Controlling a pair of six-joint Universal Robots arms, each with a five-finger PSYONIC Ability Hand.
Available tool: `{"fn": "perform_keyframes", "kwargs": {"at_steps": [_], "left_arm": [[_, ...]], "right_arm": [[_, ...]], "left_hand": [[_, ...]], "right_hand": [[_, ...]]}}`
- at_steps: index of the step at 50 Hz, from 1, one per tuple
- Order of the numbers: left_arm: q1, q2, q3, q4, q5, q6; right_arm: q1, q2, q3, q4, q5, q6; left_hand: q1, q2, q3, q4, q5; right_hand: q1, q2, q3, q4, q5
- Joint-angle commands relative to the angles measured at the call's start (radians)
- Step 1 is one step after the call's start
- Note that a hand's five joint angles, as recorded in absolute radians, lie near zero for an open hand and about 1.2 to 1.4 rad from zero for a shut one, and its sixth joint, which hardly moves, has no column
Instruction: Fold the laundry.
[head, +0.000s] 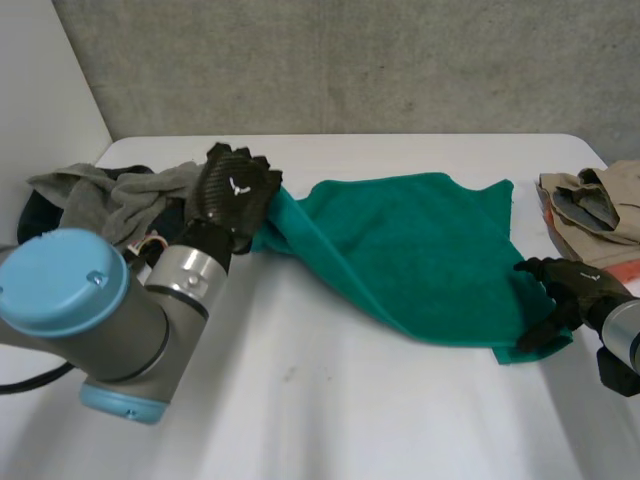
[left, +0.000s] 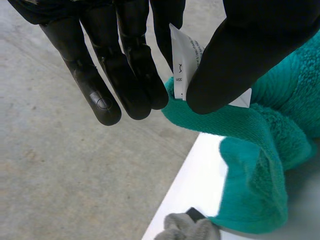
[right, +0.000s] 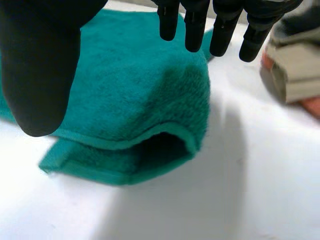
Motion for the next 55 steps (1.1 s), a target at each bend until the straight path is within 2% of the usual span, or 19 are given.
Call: {"fn": "perform_keyframes", "kwargs": {"at_steps": [1, 4, 8, 13, 19, 24, 27, 35, 44, 55], "left_arm": [[0.013, 0.000, 0.111, -0.038, -0.058, -0.002], [0.031, 0.002, 0.131, -0.040, -0.073, -0.002], [0.056, 0.003, 0.151, -0.038, -0.079, -0.002], [0.083, 0.006, 0.178, -0.041, -0.082, -0.021], [0.097, 0.009, 0.209, -0.055, -0.092, -0.051], [0.114, 0.009, 0.230, -0.069, -0.095, -0.073], [0.122, 0.009, 0.238, -0.069, -0.095, -0.076], [0.125, 0.009, 0.244, -0.079, -0.095, -0.078], [0.125, 0.008, 0.235, -0.090, -0.095, -0.078], [0.125, 0.009, 0.233, -0.098, -0.093, -0.078]], "right_arm": [[0.004, -0.127, 0.053, 0.006, -0.009, -0.211], [0.024, -0.141, 0.075, 0.003, -0.015, -0.228], [0.110, -0.135, 0.076, -0.014, -0.015, -0.211], [0.231, -0.048, 0.050, -0.107, -0.001, -0.138], [0.303, 0.048, -0.016, -0.135, 0.043, -0.055], [0.294, 0.106, -0.042, -0.157, 0.140, -0.055], [0.282, 0.108, -0.040, -0.169, 0.154, -0.070], [0.227, 0.103, 0.007, -0.168, 0.144, -0.194], [0.222, 0.043, 0.049, -0.154, 0.056, -0.199], [0.213, 0.032, 0.082, -0.140, 0.048, -0.245]], "left_hand": [[0.266, 0.200, 0.203, 0.195, 0.224], [0.266, 0.200, 0.203, 0.195, 0.224], [0.266, 0.200, 0.203, 0.195, 0.224], [0.266, 0.200, 0.203, 0.195, 0.224], [0.266, 0.200, 0.203, 0.195, 0.224], [0.266, 0.200, 0.203, 0.195, 0.224], [0.266, 0.200, 0.203, 0.195, 0.224], [0.266, 0.200, 0.203, 0.195, 0.224], [0.266, 0.200, 0.203, 0.195, 0.224], [0.266, 0.200, 0.203, 0.195, 0.224]], "right_hand": [[0.118, 0.102, 0.100, 0.101, 0.097], [0.124, 0.108, 0.106, 0.107, 0.103], [0.127, 0.111, 0.108, 0.110, 0.106], [0.124, 0.108, 0.106, 0.107, 0.103], [0.142, 0.125, 0.123, 0.124, 0.120], [0.229, 0.213, 0.211, 0.212, 0.208], [0.265, 0.249, 0.246, 0.248, 0.244], [0.327, 0.311, 0.308, 0.309, 0.305], [0.336, 0.319, 0.317, 0.318, 0.314], [0.385, 0.369, 0.367, 0.368, 0.364]]}}
